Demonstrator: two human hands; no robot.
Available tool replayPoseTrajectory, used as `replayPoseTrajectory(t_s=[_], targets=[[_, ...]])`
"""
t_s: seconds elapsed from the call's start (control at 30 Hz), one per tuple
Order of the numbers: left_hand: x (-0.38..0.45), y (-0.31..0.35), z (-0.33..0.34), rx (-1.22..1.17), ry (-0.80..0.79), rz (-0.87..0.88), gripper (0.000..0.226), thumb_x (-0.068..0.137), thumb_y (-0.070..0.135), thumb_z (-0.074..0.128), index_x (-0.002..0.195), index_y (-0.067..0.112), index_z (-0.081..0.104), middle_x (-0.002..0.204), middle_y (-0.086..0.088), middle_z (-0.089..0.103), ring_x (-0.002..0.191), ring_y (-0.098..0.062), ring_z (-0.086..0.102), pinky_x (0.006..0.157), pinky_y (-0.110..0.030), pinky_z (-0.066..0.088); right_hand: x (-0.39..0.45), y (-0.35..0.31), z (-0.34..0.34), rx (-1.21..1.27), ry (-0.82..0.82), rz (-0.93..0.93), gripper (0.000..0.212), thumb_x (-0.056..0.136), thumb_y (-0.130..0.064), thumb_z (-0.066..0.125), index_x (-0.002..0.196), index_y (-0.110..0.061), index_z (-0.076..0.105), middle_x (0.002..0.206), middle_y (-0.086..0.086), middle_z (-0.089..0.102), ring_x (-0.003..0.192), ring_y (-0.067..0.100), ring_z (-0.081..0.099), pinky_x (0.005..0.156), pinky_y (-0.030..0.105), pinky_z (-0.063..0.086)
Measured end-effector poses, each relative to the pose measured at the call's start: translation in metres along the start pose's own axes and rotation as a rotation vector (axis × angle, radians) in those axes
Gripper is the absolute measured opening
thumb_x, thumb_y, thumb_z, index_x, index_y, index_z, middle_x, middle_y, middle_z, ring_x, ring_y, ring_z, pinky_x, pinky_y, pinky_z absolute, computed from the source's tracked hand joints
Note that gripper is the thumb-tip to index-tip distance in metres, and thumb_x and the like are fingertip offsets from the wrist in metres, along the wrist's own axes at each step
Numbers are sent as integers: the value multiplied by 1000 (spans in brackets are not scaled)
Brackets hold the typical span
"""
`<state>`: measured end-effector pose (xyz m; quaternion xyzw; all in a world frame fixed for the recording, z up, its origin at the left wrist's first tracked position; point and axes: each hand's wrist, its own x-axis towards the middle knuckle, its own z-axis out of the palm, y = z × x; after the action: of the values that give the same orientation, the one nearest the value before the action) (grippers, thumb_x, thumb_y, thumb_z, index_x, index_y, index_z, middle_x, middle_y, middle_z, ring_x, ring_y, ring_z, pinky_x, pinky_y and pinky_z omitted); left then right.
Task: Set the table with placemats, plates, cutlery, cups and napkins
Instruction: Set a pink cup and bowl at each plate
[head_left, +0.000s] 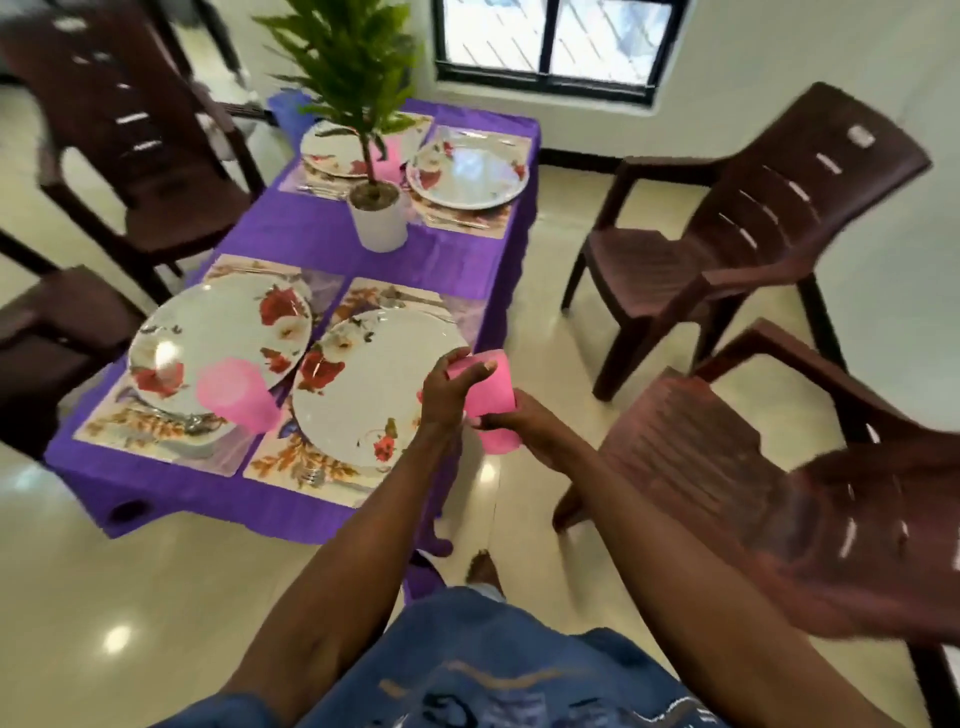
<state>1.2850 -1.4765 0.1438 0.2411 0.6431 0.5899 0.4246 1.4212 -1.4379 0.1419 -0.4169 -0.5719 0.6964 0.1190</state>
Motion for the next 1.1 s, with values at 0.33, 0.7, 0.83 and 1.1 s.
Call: replayPoseTrajectory(t_s=[0.33, 0.7, 0.83, 1.1], targets=[[64, 39, -69, -110, 172, 0, 55, 59, 41, 81, 109, 21, 68, 112, -5, 69, 100, -26, 65, 79, -37, 56, 109, -90, 18, -66, -400, 174, 52, 79, -12, 78, 126, -16, 56, 127, 18, 60, 119, 39, 55, 101, 53, 48], [113, 78, -98, 113, 781, 219, 65, 69, 29, 87, 125, 14, 60, 125, 4, 62, 114, -12, 55, 103, -31, 44, 202, -141, 89, -497, -341, -357, 69, 67, -15, 87, 126, -20, 51, 111, -7, 58, 99, 10, 55, 79, 23, 51], [143, 99, -95, 75, 1015, 289, 62, 68, 37, 82, 122, 17, 60, 122, 4, 65, 113, -11, 58, 99, -22, 45, 235, -152, 78, -530, -308, -412, 66, 58, 0, 89, 116, -2, 58, 97, 3, 60, 94, 20, 61, 75, 43, 54], [169, 112, -61, -139, 1410, 292, 69, 73, 45, 79, 131, 16, 55, 125, 3, 63, 117, -12, 57, 99, -27, 49, 309, -168, 21, -569, -263, -405, 85, 45, -39, 84, 115, 1, 56, 109, 19, 55, 109, 34, 48, 92, 44, 40]])
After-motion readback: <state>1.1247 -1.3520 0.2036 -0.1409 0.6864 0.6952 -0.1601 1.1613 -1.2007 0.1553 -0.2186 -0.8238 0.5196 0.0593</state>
